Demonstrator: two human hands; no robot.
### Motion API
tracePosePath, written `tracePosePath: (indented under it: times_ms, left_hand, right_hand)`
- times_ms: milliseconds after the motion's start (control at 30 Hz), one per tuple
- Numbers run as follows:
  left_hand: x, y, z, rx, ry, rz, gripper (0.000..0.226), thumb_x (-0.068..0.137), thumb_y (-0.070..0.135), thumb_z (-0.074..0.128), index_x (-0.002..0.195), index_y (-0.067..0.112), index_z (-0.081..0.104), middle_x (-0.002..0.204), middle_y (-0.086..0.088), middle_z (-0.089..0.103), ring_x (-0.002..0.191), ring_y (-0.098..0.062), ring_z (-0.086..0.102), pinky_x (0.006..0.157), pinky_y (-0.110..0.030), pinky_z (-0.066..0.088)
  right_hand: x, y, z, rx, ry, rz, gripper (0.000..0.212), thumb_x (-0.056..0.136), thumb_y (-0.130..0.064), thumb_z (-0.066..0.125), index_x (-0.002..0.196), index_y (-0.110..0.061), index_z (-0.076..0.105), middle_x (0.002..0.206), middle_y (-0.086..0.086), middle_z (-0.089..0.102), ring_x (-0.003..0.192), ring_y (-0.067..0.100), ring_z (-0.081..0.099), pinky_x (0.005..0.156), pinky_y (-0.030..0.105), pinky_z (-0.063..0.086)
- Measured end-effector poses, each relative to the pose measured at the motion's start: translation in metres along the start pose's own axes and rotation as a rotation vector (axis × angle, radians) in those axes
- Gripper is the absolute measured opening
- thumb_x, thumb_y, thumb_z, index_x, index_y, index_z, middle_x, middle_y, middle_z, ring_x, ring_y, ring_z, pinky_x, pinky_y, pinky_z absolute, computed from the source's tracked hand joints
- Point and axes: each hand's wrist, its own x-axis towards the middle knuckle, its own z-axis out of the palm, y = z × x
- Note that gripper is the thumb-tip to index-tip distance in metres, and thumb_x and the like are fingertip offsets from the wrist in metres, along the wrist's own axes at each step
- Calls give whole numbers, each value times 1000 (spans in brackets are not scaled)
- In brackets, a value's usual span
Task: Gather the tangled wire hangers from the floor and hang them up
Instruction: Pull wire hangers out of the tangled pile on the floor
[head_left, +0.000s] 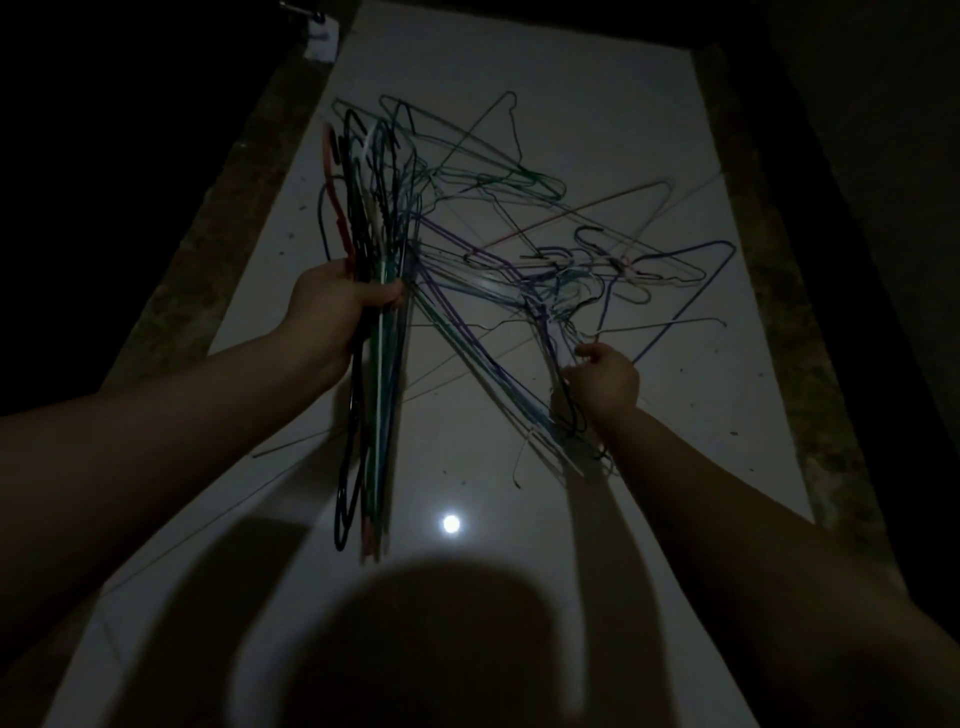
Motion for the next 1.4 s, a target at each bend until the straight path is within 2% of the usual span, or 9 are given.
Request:
tracePosePath:
  times_ms: [100, 267, 400, 500, 600, 767, 1033, 1233, 1400]
  left_hand:
    - [1, -1, -2, 5, -11, 7, 14, 81, -4, 62, 89, 6, 65, 76, 0, 68, 71, -13, 63, 74, -21, 51]
    - [-2, 1, 0, 4, 21, 7, 16, 81, -5, 62, 93, 6, 63, 78, -3, 65, 63, -9, 62, 59, -15, 51]
    - [-1, 0, -2, 8, 16, -12, 15, 80, -5, 63, 84, 9, 64, 81, -4, 66, 72, -15, 63, 67, -20, 51]
    - [0, -2, -5, 2, -7, -14, 15, 79, -6, 63, 84, 8, 65, 85, -7, 67, 78, -20, 63, 79, -26, 52]
    - [2, -1, -5, -2, -7, -13, 17, 79, -8, 62, 87, 7, 65, 84, -6, 68, 76, -18, 65, 74, -24, 52]
    - [-3, 0, -1, 4, -8, -3, 19, 81, -9, 58, 88, 8, 64, 72, 1, 69, 60, -8, 64, 58, -16, 50]
    - [-2, -2, -1, -4, -1, 2, 23, 82, -8, 57, 95, 10, 63, 79, -1, 68, 68, -10, 65, 65, -18, 52]
    - [2, -3, -5, 21, -9, -5, 28, 81, -6, 61, 107, 2, 63, 88, -7, 67, 76, -16, 64, 70, -21, 52]
    - [0, -7, -2, 16, -7, -28, 32, 80, -7, 60, 112, -1, 61, 94, -11, 66, 86, -23, 63, 86, -30, 52]
  right_hand:
    - [1, 5, 2, 106, 82, 23, 17, 88, -8, 58, 103, -2, 65, 97, 15, 67, 84, 26, 59, 74, 32, 49]
    - [-2, -2, 4, 237, 96, -68, 10, 93, -6, 52, 87, -2, 60, 82, 9, 55, 77, 20, 50, 60, 21, 32]
    - [-4, -3, 3, 419, 46, -10, 19, 91, 0, 52, 73, -6, 55, 66, 6, 51, 60, 16, 46, 54, 18, 40]
    - [2, 4, -1, 471, -135, 167, 27, 88, -1, 50, 64, -11, 52, 64, 9, 50, 59, 22, 46, 60, 31, 41]
    - [-4, 4, 0, 702, -345, 362, 31, 87, 3, 39, 58, -9, 41, 56, 9, 34, 39, 15, 32, 40, 16, 29]
    - [-9, 7, 5, 901, -431, 392, 29, 96, -8, 36, 69, -16, 41, 49, -1, 38, 32, 7, 27, 34, 11, 20]
    - [-3, 1, 2, 1131, -538, 520, 28, 101, -29, 39, 83, -14, 54, 56, -5, 40, 45, 6, 31, 43, 14, 26]
    - [-5, 15, -2, 922, -545, 473, 20, 95, -8, 46, 114, -12, 51, 67, 2, 64, 50, 9, 53, 42, 17, 43]
    - [-6, 17, -5, 979, -473, 458, 11, 96, -2, 44, 95, -3, 55, 82, 13, 60, 49, 12, 63, 52, 21, 54]
